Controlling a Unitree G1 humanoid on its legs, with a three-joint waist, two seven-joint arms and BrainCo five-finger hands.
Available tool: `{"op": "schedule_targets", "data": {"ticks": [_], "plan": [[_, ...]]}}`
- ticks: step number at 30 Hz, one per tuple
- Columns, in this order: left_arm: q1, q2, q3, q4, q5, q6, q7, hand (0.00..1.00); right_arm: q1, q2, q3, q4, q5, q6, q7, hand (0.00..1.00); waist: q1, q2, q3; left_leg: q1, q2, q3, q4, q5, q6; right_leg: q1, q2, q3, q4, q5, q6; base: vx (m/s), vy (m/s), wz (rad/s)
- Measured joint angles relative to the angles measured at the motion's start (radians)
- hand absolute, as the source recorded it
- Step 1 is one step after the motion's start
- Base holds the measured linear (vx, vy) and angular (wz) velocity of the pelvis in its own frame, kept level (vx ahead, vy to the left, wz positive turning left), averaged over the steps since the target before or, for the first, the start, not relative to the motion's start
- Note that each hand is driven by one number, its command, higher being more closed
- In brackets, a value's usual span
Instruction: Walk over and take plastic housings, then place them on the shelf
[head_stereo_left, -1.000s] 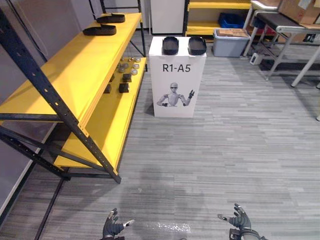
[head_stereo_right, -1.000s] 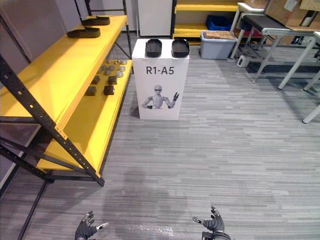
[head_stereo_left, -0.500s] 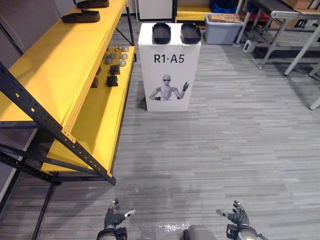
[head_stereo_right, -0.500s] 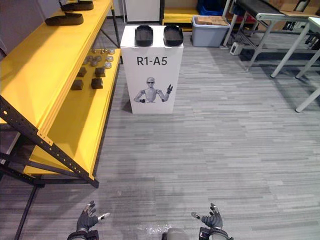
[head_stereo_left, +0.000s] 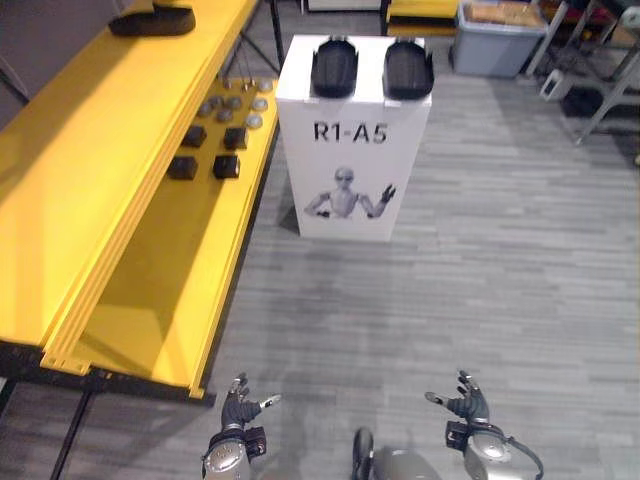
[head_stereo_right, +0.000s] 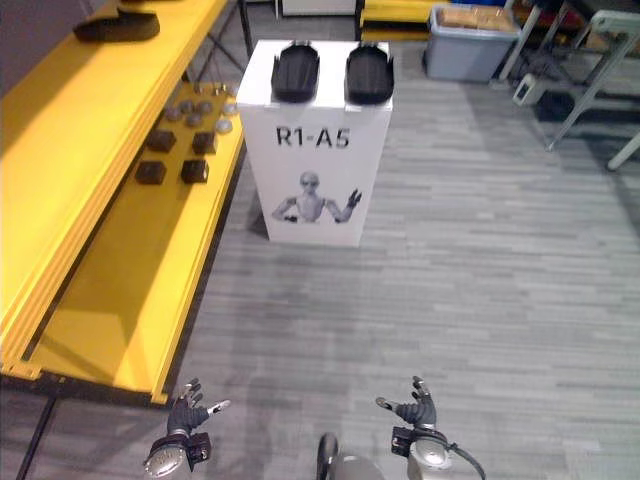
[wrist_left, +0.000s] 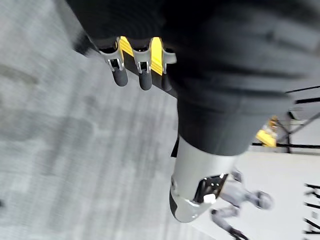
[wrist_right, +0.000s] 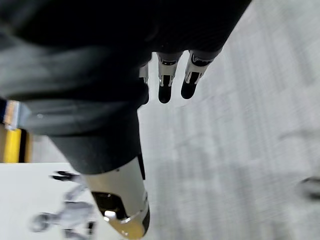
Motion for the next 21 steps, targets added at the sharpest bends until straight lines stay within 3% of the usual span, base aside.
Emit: {"op": "schedule_targets", "data": {"ticks": [1, 3, 4, 5, 6, 7, 8, 9, 10, 11, 12, 13, 15, 17, 19, 21], "plan": [[0.006, -0.01, -0.001, -0.008, 0.0, 0.0, 0.0, 0.0, -0.004, 0.005, 0.006, 0.0, 0.003, 0.0, 0.0, 0.0, 0.014, -0.004, 0.002, -0.086, -0.012, 0.035, -0.026, -0.038, 0.002, 0.052, 0.003, 0.017, -0.045, -0.002, -0.003, 0.45, -0.086, -0.38], [0.014, -0.024, -0.001, -0.019, 0.0, 0.0, 0.0, 0.0, -0.014, -0.002, 0.003, 0.013, 0.005, 0.0, 0.0, 0.0, 0.03, -0.011, 0.008, -0.163, -0.065, 0.074, -0.229, -0.084, 0.001, 0.105, -0.006, 0.054, -0.089, -0.01, -0.003, 0.44, -0.023, -0.48], [0.022, -0.025, 0.0, -0.018, 0.0, 0.001, 0.001, 0.0, -0.039, -0.005, -0.008, 0.043, 0.005, 0.0, 0.0, 0.0, 0.044, -0.013, 0.011, -0.177, -0.119, 0.063, -0.446, -0.081, 0.004, 0.131, -0.018, 0.084, -0.106, -0.021, 0.007, 0.53, 0.089, -0.72], [0.024, -0.025, 0.0, -0.017, -0.001, 0.001, 0.002, 0.0, -0.054, -0.007, -0.023, 0.055, 0.004, 0.001, -0.002, 0.0, 0.057, -0.017, 0.017, -0.173, -0.161, 0.047, -0.668, -0.045, 0.008, 0.162, -0.031, 0.113, -0.126, -0.037, 0.019, 0.44, 0.086, -0.75], [0.026, -0.027, 0.0, -0.016, -0.001, 0.001, 0.002, 0.0, -0.055, -0.011, -0.027, 0.061, 0.004, 0.001, -0.003, 0.0, 0.06, -0.017, 0.016, -0.164, -0.177, 0.028, -0.775, -0.012, 0.007, 0.176, -0.035, 0.125, -0.134, -0.048, 0.027, 0.47, 0.113, -0.62], [0.027, -0.025, 0.0, -0.01, -0.001, 0.0, 0.003, 0.0, -0.055, -0.012, -0.031, 0.071, 0.003, 0.001, -0.005, 0.0, 0.066, -0.02, 0.016, -0.151, -0.194, 0.017, -0.837, 0.076, 0.022, 0.198, -0.046, 0.144, -0.139, -0.071, 0.041, 0.42, 0.118, -0.48], [0.032, -0.022, 0.0, 0.001, 0.0, 0.0, 0.003, 0.0, -0.039, -0.006, -0.035, 0.076, -0.002, 0.002, -0.006, 0.0, 0.073, -0.041, 0.001, -0.131, -0.222, 0.024, -0.832, 0.135, 0.079, 0.216, -0.076, 0.16, -0.12, -0.117, 0.064, 0.66, 0.172, -0.39], [0.029, -0.023, 0.0, 0.01, 0.0, 0.0, 0.003, 0.0, -0.033, -0.004, -0.035, 0.077, -0.003, 0.003, -0.006, 0.0, 0.072, -0.056, -0.004, -0.126, -0.243, 0.039, -0.813, 0.117, 0.111, 0.214, -0.102, 0.161, -0.068, -0.155, 0.086, 0.57, 0.141, -0.22], [0.023, -0.026, -0.003, 0.013, 0.0, 0.003, 0.003, 0.0, -0.028, -0.003, -0.039, 0.078, -0.005, 0.004, -0.006, 0.0, 0.068, -0.066, -0.002, -0.11, -0.255, 0.049, -0.802, 0.085, 0.125, 0.189, -0.121, 0.158, 0.019, -0.181, 0.125, 0.56, 0.123, -0.15], [0.023, -0.029, -0.015, 0.013, 0.001, 0.003, 0.003, 0.0, -0.01, 0.002, -0.04, 0.078, -0.006, 0.004, -0.005, 0.0, 0.07, -0.067, -0.001, -0.074, -0.261, 0.056, -0.798, 0.055, 0.14, 0.138, -0.133, 0.15, 0.185, -0.188, 0.139, 0.54, 0.132, -0.16], [0.024, -0.022, -0.027, 0.013, 0.001, 0.004, 0.002, 0.0, 0.005, 0.015, -0.04, 0.077, -0.006, 0.004, -0.004, 0.0, 0.068, -0.075, -0.003, -0.016, -0.274, 0.058, -0.801, 0.016, 0.157, 0.051, -0.152, 0.122, 0.435, -0.164, 0.179, 0.65, 0.165, -0.13], [0.023, -0.018, -0.034, 0.013, 0.0, 0.004, 0.002, 0.0, 0.013, 0.023, -0.04, 0.077, -0.006, 0.004, -0.004, 0.0, 0.06, -0.081, -0.003, 0.016, -0.282, 0.056, -0.803, -0.004, 0.163, 0.005, -0.175, 0.108, 0.573, -0.14, 0.224, 0.66, 0.158, 0.03], [0.011, -0.014, -0.041, 0.012, 0.0, 0.011, 0.004, 0.0, 0.049, 0.044, -0.033, 0.055, -0.02, 0.006, 0.005, 0.0, 0.04, -0.088, 0.002, 0.172, -0.309, 0.033, -0.81, -0.085, 0.185, -0.149, -0.222, 0.09, 0.928, -0.15, 0.219, 0.57, 0.1, 0.3], [-0.001, -0.011, -0.041, 0.01, -0.002, 0.01, 0.007, 0.0, 0.069, 0.054, -0.033, 0.04, -0.025, 0.005, 0.006, 0.0, 0.023, -0.087, 0.001, 0.243, -0.311, 0.006, -0.841, -0.11, 0.191, -0.235, -0.244, 0.048, 0.943, -0.151, 0.217, 0.47, 0.026, 0.4], [-0.022, -0.01, -0.04, 0.011, -0.02, 0.009, 0.007, 0.0, 0.073, 0.062, -0.034, 0.038, -0.027, 0.006, 0.006, 0.0, 0.022, -0.086, 0.002, 0.316, -0.301, -0.015, -0.885, -0.133, 0.184, -0.334, -0.258, -0.005, 0.84, -0.152, 0.216, 0.47, -0.01, 0.27], [-0.028, -0.008, -0.039, 0.013, -0.036, 0.008, 0.008, 0.0, 0.07, 0.062, -0.035, 0.053, -0.027, 0.006, 0.008, 0.0, 0.016, -0.083, 0.003, 0.393, -0.276, -0.053, -0.942, -0.143, 0.173, -0.374, -0.222, -0.026, 0.494, -0.128, 0.193, 0.52, -0.073, 0.46]]}}
